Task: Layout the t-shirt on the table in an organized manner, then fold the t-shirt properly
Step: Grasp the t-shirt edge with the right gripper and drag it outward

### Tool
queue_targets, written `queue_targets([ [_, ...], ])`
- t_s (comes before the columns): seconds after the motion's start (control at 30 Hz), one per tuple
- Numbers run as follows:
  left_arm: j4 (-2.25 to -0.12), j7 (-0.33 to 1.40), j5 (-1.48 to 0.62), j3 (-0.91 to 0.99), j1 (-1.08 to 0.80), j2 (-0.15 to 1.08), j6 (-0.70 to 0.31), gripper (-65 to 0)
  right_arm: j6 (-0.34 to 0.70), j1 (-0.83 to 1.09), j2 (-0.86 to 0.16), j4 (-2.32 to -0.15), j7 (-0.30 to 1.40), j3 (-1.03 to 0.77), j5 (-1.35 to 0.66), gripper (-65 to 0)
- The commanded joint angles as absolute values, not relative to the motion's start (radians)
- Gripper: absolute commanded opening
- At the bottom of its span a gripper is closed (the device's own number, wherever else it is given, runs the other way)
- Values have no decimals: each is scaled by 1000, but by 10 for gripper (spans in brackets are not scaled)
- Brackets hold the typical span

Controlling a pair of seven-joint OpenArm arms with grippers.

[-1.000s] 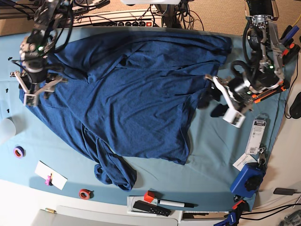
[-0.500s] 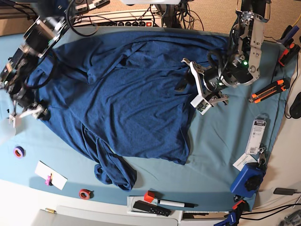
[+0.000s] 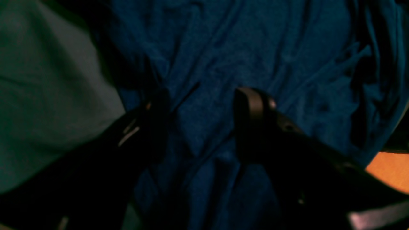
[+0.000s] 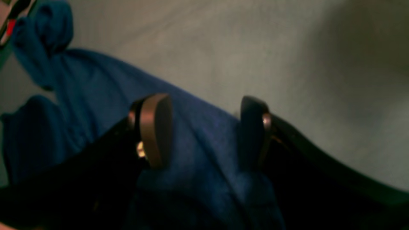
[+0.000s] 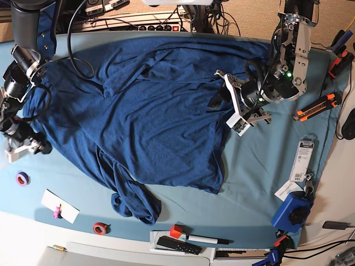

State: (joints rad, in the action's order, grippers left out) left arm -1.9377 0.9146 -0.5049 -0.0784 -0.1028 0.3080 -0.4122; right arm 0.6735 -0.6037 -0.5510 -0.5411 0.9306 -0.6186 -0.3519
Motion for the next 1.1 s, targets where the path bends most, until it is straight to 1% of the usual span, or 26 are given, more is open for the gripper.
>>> queue_targets([
  [0.0, -1954, 890, -516, -76, -91, 313, -414, -326, 668, -627, -579, -552, 897, -602, -338, -311],
  [0.1, -1954, 889, -516, -76, -91, 313, -414, -326, 628, -609, -576, -548, 891, -525, -290, -311],
  [0.27, -1954, 889, -515, -75, -91, 313, -403, -326, 628, -586, -563, -548, 893, -378, -324, -311],
  [0.37, -1954, 889, -515, -75, -91, 313, -400, -326, 628, -582, -545, -548, 893, -323, -324, -311],
  [0.43, -1954, 889, -515, -75, -91, 313, -400, -326, 637, -581, -534, -548, 894, -305, -324, -311],
  [0.57, -1954, 867, -508, -75, -91, 313, -400, -326, 697, -582, -524, -548, 908, -302, -352, -311],
  [0.7, -1954, 863, -485, -75, -88, 313, -400, -326, 698, -582, -530, -549, 928, -302, -432, -311],
  [0.83, -1954, 863, -486, -75, -88, 313, -399, -326, 698, -582, -533, -549, 931, -302, -433, -316],
  [0.87, -1954, 863, -486, -75, -88, 313, -399, -326, 698, -582, -535, -549, 930, -302, -433, -329],
  [0.9, -1954, 863, -485, -75, -88, 313, -399, -326, 698, -582, -538, -549, 928, -302, -432, -368],
  [0.93, -1954, 863, -485, -75, -88, 313, -399, -326, 698, -582, -541, -549, 926, -302, -432, -428],
  [0.97, -1954, 863, -485, -76, -86, 313, -399, -326, 698, -582, -544, -549, 923, -302, -428, -512],
  [1.0, -1954, 862, -485, -75, -85, 313, -400, -326, 698, -582, -548, -550, 920, -302, -421, -612],
  [1.03, -1954, 863, -485, -75, -82, 313, -399, -326, 698, -582, -551, -550, 917, -303, -413, -650],
  [1.07, -1953, 858, -482, -75, -80, 313, -398, -326, 698, -582, -556, -550, 914, -303, -402, -650],
])
